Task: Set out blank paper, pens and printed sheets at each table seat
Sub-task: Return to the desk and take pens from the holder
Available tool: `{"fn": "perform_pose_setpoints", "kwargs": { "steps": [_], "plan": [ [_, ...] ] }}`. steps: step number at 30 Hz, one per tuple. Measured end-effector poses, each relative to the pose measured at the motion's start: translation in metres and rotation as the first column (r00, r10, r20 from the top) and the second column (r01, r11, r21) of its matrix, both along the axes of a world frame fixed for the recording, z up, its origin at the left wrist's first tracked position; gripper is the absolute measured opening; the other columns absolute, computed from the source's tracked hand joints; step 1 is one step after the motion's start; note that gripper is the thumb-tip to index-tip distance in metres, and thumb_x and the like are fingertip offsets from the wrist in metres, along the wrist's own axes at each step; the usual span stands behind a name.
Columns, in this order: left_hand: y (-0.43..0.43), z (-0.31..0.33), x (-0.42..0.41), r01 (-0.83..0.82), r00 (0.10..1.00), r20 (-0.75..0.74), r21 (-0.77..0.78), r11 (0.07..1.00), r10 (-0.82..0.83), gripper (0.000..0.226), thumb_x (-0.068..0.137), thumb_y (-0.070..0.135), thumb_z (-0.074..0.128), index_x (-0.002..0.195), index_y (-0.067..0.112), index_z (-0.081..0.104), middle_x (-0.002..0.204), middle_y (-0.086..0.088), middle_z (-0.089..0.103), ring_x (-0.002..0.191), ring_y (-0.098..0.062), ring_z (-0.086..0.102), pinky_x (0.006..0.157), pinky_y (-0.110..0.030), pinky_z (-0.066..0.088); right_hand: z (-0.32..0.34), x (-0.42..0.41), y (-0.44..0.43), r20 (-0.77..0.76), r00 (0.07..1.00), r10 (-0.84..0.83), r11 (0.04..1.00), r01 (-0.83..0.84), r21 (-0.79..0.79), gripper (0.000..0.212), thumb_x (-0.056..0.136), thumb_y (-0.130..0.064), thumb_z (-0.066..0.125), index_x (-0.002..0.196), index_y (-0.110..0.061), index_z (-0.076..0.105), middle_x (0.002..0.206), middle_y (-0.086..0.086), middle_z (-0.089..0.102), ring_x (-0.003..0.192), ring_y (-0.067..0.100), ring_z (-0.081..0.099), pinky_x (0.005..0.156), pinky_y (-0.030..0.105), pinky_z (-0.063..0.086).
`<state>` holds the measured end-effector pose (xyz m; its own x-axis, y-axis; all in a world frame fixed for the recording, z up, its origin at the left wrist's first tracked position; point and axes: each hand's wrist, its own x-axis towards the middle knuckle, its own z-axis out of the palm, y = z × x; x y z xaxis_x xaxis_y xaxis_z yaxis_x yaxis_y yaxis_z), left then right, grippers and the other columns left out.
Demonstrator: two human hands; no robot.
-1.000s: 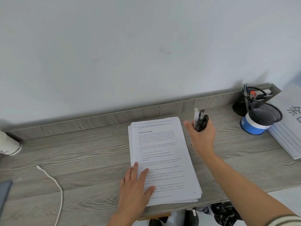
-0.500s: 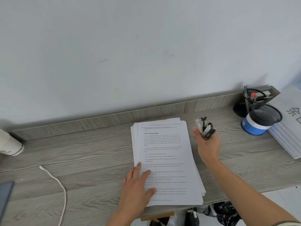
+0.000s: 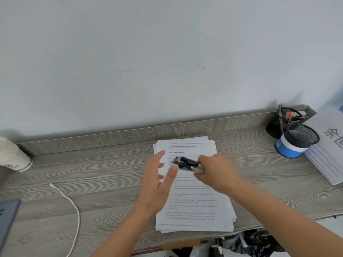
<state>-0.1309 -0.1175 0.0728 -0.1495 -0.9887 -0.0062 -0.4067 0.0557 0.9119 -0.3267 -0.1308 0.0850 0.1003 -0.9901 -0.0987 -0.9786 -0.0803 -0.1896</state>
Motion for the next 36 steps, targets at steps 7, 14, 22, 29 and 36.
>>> {"fn": "perform_pose_setpoints", "kwargs": {
  "steps": [7, 14, 22, 29, 36],
  "plan": [
    [-0.011, 0.005, -0.005, -0.233, 0.972, -0.034, -0.075, 0.97, 0.231, 0.035, 0.086, 0.033, 0.066, 0.056, 0.016, 0.065, 0.046, 0.01, 0.058, 0.047, -0.006, 0.05, 0.051, -0.021, 0.039, 0.015, 0.042, 0.009, 0.16, 0.97, 0.184, 0.978, -0.196, 0.065, 0.022, 0.084, -0.038, 0.062, 0.082, -0.022, 0.047, 0.076, -0.002, 0.056, 0.077, 0.022, 0.051, 0.064, 0.032, 0.039],
    [0.003, 0.004, 0.014, -0.389, 0.915, -0.142, -0.054, 0.92, 0.378, 0.027, 0.081, 0.024, 0.066, 0.055, 0.017, 0.068, 0.048, 0.005, 0.062, 0.048, -0.01, 0.052, 0.05, -0.036, 0.045, 0.003, 0.036, 0.018, 0.298, 0.932, 0.205, 0.949, -0.264, 0.174, 0.028, 0.087, -0.049, 0.061, 0.077, -0.027, 0.047, 0.072, -0.007, 0.057, 0.065, 0.013, 0.051, 0.057, 0.026, 0.036],
    [0.04, 0.024, -0.008, -0.448, 0.347, -0.693, 0.469, 0.761, 0.631, 0.046, 0.068, 0.02, 0.073, 0.11, 0.009, 0.057, 0.091, -0.015, 0.072, 0.074, -0.018, 0.065, 0.064, -0.028, 0.054, -0.003, 0.042, 0.027, 0.723, 0.691, 0.008, 0.744, -0.487, 0.457, 0.037, 0.086, -0.03, 0.068, 0.071, -0.016, 0.037, 0.062, 0.0, 0.034, 0.055, 0.016, 0.035, 0.051, 0.023, 0.028],
    [0.108, 0.03, -0.039, -0.619, 0.032, -0.679, 0.562, 0.548, 0.733, 0.015, 0.091, -0.001, 0.053, 0.103, 0.005, 0.057, 0.08, -0.017, 0.073, 0.07, -0.028, 0.073, 0.062, -0.034, 0.06, 0.0, 0.021, 0.059, 0.863, 0.503, -0.052, 0.398, -0.782, 0.479, 0.032, 0.092, -0.031, 0.064, 0.091, -0.001, 0.053, 0.06, 0.004, 0.048, 0.044, 0.012, 0.039, 0.04, 0.02, 0.03],
    [0.234, 0.041, -0.06, -0.789, -0.287, -0.676, 0.569, 0.233, 0.679, 0.016, 0.085, 0.014, 0.062, 0.095, 0.002, 0.065, 0.087, -0.017, 0.073, 0.076, -0.026, 0.071, 0.066, -0.031, 0.06, 0.003, 0.032, 0.149, 0.914, 0.405, 0.018, 0.228, -0.892, 0.391, 0.033, 0.102, -0.028, 0.044, 0.072, -0.014, 0.043, 0.054, -0.013, 0.04, 0.054, 0.013, 0.04, 0.044, 0.016, 0.028]
  ]
}}
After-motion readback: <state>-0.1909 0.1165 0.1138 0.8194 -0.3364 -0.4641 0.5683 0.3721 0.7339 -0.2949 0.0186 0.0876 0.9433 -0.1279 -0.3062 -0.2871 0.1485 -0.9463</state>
